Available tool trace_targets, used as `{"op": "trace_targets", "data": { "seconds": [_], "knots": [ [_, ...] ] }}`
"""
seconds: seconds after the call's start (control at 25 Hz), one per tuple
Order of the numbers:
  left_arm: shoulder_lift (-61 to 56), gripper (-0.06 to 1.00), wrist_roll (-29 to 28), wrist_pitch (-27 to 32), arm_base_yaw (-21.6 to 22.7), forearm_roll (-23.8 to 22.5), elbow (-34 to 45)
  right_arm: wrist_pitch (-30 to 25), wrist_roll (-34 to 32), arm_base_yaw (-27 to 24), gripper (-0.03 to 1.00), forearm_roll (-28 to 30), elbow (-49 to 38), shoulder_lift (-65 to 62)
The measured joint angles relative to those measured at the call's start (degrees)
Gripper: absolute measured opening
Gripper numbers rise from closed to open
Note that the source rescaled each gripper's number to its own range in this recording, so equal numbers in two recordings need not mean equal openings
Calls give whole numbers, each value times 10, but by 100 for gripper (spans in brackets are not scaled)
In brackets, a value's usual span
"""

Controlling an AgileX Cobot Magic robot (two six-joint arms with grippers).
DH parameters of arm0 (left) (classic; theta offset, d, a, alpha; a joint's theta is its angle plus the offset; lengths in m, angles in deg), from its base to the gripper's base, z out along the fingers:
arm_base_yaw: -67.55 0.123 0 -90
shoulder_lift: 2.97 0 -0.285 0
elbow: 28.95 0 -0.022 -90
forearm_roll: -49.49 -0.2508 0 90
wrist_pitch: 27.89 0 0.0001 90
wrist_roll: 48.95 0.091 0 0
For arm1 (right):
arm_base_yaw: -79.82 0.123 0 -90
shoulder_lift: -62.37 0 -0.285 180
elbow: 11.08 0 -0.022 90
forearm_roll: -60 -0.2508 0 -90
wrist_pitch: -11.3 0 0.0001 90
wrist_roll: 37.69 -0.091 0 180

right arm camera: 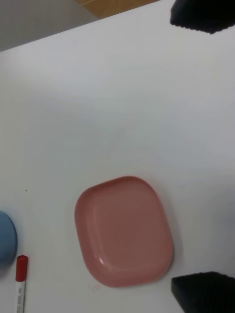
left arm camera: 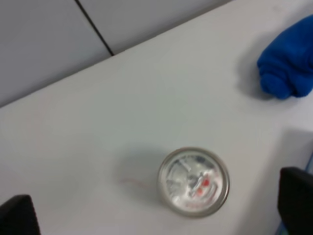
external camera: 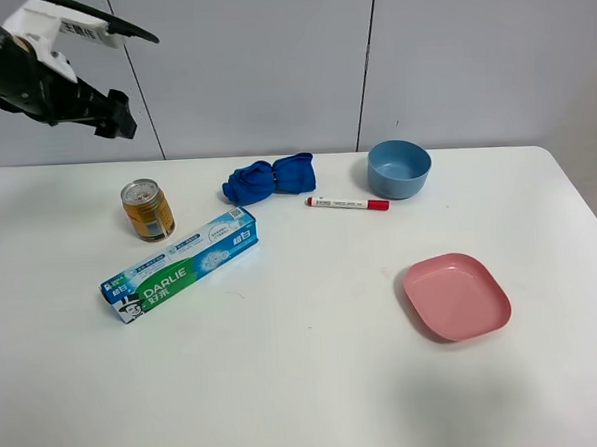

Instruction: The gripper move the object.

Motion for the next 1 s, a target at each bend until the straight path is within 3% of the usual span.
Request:
{"op": "trace_targets", "data": {
  "seconds": [0.36, 0.84, 1.0],
  "knots": [
    [-124, 100, -2, 118, 111, -27, 1, 0, 0, 0, 100, 0, 0, 0],
    [-396, 100, -32, 311, 163, -27, 1, 0, 0, 0, 100, 0, 0, 0],
    [-495, 100, -43, 326, 170, -27, 28, 0, 0, 0, 100, 0, 0, 0]
  ]
}}
